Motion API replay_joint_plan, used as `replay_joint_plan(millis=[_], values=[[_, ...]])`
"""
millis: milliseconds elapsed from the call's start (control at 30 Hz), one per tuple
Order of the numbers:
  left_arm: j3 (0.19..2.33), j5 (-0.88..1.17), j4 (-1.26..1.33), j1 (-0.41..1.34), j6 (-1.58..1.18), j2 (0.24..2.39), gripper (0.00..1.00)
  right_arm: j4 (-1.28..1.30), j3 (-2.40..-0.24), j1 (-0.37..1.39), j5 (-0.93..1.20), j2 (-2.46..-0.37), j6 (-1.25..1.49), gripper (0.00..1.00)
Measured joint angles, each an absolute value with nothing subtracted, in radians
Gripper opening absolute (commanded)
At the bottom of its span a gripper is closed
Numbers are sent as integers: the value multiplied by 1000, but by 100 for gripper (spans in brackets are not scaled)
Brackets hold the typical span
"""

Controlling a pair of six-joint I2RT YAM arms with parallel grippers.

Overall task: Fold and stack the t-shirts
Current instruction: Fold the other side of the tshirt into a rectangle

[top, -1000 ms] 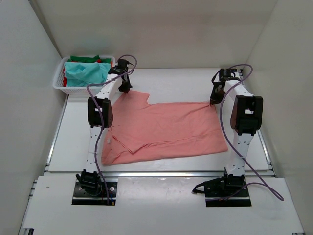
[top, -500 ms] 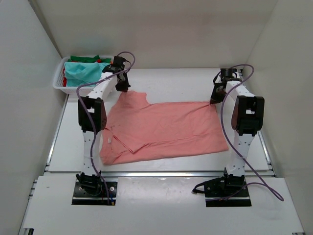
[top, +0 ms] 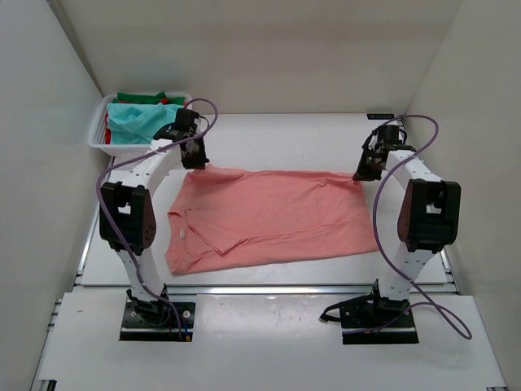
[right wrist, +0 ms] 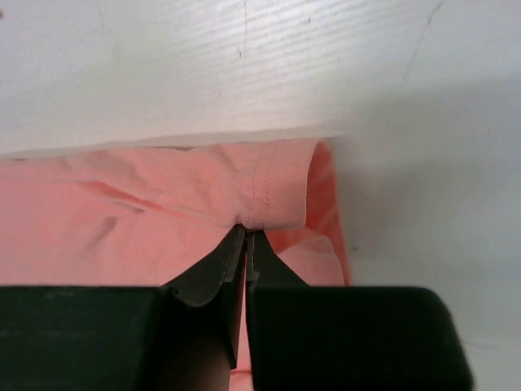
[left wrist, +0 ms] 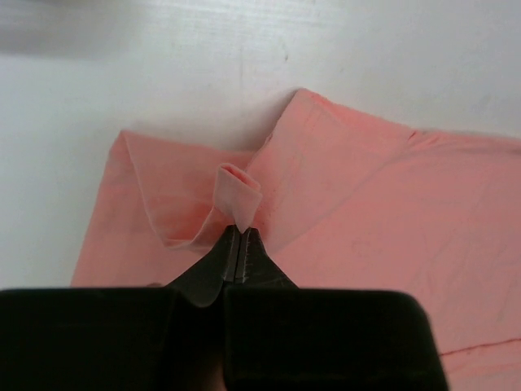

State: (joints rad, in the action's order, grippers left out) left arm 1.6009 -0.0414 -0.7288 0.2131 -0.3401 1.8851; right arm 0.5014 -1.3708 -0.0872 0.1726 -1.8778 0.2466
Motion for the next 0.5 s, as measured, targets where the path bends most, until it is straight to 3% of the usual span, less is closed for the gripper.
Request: replay_joint_plan(millis=[500], values=[[1143,-50,-734,205,-400,1356,0,470,-1059,-117,197,-1604,215,0]])
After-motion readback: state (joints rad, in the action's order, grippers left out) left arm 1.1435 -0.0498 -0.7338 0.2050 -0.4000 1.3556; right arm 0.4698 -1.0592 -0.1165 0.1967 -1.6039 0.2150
